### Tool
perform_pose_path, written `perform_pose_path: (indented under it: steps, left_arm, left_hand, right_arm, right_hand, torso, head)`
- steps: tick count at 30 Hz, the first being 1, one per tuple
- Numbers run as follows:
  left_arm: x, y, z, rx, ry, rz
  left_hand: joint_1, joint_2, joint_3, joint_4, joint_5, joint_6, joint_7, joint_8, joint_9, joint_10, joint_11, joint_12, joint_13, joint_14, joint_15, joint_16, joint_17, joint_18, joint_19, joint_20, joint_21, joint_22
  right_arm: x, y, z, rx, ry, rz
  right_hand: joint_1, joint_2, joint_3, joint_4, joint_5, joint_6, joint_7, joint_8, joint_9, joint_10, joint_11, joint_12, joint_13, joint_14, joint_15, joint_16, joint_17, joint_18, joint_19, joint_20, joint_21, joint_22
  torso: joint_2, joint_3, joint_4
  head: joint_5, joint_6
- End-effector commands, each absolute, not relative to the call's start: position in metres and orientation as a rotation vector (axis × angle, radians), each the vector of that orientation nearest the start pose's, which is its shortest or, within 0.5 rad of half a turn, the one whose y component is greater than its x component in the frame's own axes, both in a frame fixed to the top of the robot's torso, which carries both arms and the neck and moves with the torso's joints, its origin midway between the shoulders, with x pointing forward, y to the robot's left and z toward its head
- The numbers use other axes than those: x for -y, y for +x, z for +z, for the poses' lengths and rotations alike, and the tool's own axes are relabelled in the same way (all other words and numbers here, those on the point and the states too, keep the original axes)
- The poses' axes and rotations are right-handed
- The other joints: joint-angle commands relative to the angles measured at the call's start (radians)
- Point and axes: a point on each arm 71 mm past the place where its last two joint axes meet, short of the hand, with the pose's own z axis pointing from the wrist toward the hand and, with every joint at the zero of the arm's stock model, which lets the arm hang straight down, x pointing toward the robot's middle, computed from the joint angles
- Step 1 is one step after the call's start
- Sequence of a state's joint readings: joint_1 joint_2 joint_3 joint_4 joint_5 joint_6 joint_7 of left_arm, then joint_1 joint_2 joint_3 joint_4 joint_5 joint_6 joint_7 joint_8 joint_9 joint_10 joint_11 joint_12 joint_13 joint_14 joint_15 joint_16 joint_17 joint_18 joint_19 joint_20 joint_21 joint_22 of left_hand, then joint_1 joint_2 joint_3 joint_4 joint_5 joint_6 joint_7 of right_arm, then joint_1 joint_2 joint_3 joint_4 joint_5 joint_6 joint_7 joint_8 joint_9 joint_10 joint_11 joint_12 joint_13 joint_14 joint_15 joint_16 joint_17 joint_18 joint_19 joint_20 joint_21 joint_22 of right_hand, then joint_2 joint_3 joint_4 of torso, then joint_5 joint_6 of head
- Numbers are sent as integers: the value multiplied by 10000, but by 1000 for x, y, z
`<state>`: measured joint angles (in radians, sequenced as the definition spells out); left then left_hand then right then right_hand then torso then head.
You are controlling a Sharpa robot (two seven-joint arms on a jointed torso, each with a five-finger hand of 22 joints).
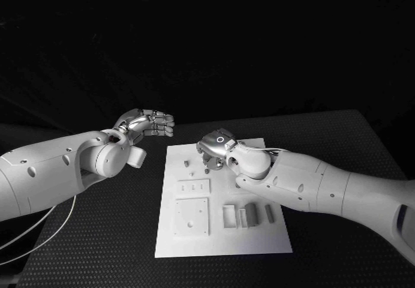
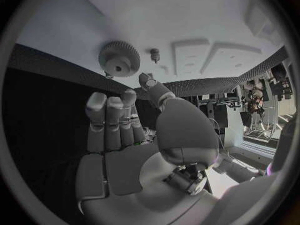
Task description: Assemble the parts on the task board
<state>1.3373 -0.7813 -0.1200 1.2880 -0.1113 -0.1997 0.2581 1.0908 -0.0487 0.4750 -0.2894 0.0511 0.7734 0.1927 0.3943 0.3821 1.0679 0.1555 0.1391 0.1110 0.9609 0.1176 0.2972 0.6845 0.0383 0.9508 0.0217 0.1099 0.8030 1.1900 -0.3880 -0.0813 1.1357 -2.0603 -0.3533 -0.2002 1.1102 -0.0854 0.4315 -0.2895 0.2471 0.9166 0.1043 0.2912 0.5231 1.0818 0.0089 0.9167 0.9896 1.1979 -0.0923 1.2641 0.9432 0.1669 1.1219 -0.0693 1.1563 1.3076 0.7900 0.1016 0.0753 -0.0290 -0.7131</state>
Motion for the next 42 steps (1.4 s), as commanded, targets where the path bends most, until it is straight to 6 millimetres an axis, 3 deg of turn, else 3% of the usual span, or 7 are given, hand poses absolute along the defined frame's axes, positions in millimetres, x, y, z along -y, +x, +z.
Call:
perform_pose_path:
  steps: [1, 7, 12, 19, 29, 42]
  left_arm:
    - [-245, 542, -154, -15202, -9703, -13739]
    - [-246, 542, -154, -15196, -9704, -13733]
    - [-246, 542, -154, -15198, -9705, -13725]
    - [-247, 542, -154, -15200, -9704, -13714]
    - [-246, 542, -154, -15203, -9702, -13716]
    - [-246, 543, -154, -15211, -9705, -13711]
  left_hand:
    - [-78, -36, -65, -17, 3, -3, 71, -55, -14, 26, 35, -60, -16, -7, 60, -60, 10, 207, 24, 18, -55, 11]
    - [-79, -37, -66, -16, 3, -4, 72, -55, -15, 26, 35, -62, -16, -6, 60, -62, 12, 207, 24, 19, -57, 12]
    - [-80, -38, -67, -16, 3, -5, 73, -56, -16, 26, 36, -64, -17, -6, 60, -65, 14, 206, 25, 19, -59, 12]
    - [-81, -42, -69, -16, 3, -8, 74, -58, -18, 24, 37, -66, -17, -6, 61, -67, 16, 206, 25, 20, -60, 13]
    - [-84, -46, -72, -15, 3, -16, 77, -62, -21, 19, 39, -72, -19, -5, 61, -71, 19, 206, 26, 20, -63, 14]
    - [-91, -50, -76, -13, 3, -27, 82, -69, -25, 12, 43, -79, -21, -2, 62, -77, 24, 205, 28, 21, -67, 16]
  right_arm:
    - [64, 520, -208, -13674, -6644, 4038]
    - [74, 521, -207, -13847, -6362, 4117]
    - [84, 525, -209, -14101, -6211, 3868]
    - [92, 530, -211, -14307, -6100, 3643]
    - [96, 534, -212, -14442, -5929, 3599]
    - [98, 539, -217, -14910, -5904, 3440]
  right_hand:
    - [-72, -179, -73, 36, -18, 71, 213, -95, -29, 57, 41, 44, -24, 84, -15, -51, -15, 949, 23, -87, -22, 123]
    - [-419, -535, 7, 229, -4, -66, 258, -218, -83, 46, 84, 33, -74, 94, 24, -108, -26, 949, 76, -80, -101, 81]
    - [-675, -1103, 329, 706, -1, -415, 379, -459, -220, -10, 196, 40, -111, 72, 126, -156, -16, 949, 121, -92, -191, 50]
    - [-763, -1572, 620, 1216, -26, -830, 525, -699, -361, -125, 334, 75, -111, 13, 253, -169, 21, 949, 124, -99, -250, 51]
    - [-761, -1709, 719, 1513, -41, -1045, 591, -804, -421, -196, 397, 127, -105, -29, 312, -162, 58, 949, 113, -99, -270, 76]
    - [-800, -1670, 725, 1715, -49, -964, 583, -744, -400, -227, 393, 173, -103, -49, 313, -148, 86, 949, 96, -97, -272, 102]
  torso:
    - [2, 13, 598]
    - [1, 20, 590]
    - [0, 20, 605]
    - [-4, 17, 625]
    - [3, 13, 628]
    - [17, 6, 635]
  head:
    - [7, 8]
    - [-8, 23]
    - [-14, 14]
    - [-41, 0]
    - [-73, 21]
    - [-92, -9]
